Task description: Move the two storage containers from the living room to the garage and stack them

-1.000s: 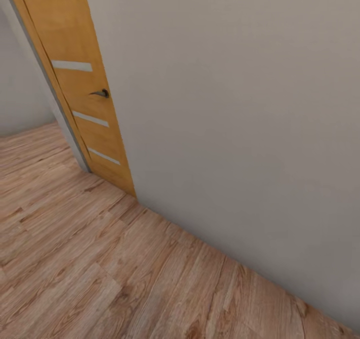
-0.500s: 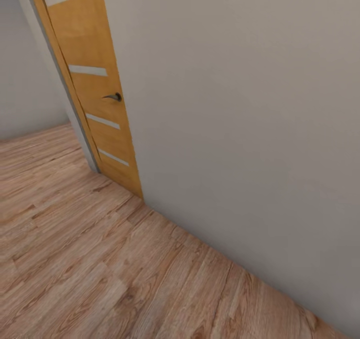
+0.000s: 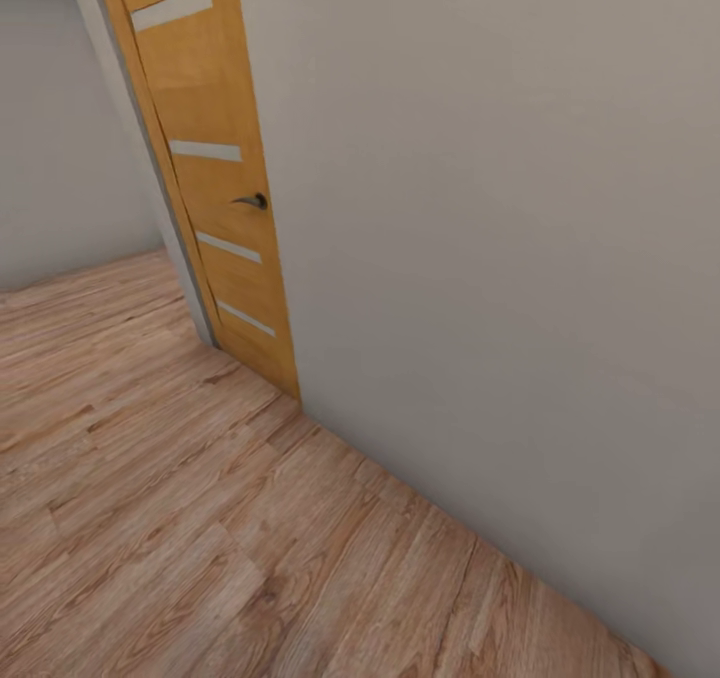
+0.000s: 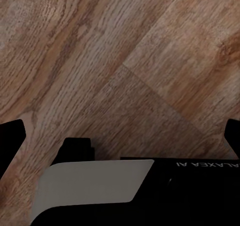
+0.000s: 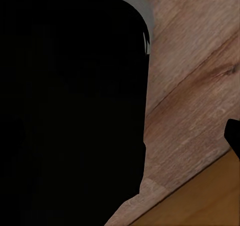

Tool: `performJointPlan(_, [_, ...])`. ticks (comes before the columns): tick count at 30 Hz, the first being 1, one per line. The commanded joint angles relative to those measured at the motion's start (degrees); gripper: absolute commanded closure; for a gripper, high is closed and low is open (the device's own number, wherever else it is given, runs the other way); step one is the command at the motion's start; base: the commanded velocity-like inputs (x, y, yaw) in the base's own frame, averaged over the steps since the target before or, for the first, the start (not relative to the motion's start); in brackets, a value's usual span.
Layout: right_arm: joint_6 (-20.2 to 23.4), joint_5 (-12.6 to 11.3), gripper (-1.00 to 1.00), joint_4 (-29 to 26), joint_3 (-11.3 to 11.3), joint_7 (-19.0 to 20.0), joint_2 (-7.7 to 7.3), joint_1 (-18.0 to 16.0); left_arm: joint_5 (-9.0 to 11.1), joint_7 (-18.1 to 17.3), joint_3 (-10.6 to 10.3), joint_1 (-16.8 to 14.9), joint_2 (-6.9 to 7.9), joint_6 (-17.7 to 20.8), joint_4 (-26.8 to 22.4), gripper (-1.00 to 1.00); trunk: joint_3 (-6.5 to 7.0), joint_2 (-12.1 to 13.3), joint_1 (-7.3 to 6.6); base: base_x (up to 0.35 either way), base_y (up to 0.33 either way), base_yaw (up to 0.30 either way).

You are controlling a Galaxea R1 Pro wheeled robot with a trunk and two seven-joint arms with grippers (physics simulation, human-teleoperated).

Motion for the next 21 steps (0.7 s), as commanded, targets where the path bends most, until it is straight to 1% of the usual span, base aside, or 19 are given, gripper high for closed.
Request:
performJointPlan(1, [0.0, 0.1, -1.0, 0.0, 0.1, 0.0, -0.03, 0.0, 0.5, 0.3, -0.5, 0.0, 0.01, -0.2, 0.1, -1.0, 0.04, 0.0, 0.0, 0.0, 0.0, 0.126])
performJointPlan(10, [0.0, 0.1, -1.0, 0.0, 0.1, 0.0, -0.09, 0.0, 0.5, 0.3, -0.5, 0.0, -0.01, -0.2, 0.1, -1.0, 0.81, 0.0, 0.0, 0.044, 0.0, 0.126])
performJointPlan(21, [0.0, 0.1, -1.0, 0.0, 0.1, 0.2, -0.1, 0.0, 0.5, 0.3, -0.5, 0.0, -0.06, -0.2, 0.1, -1.0, 1.75, 0.0, 0.0, 0.113, 0.0, 0.126])
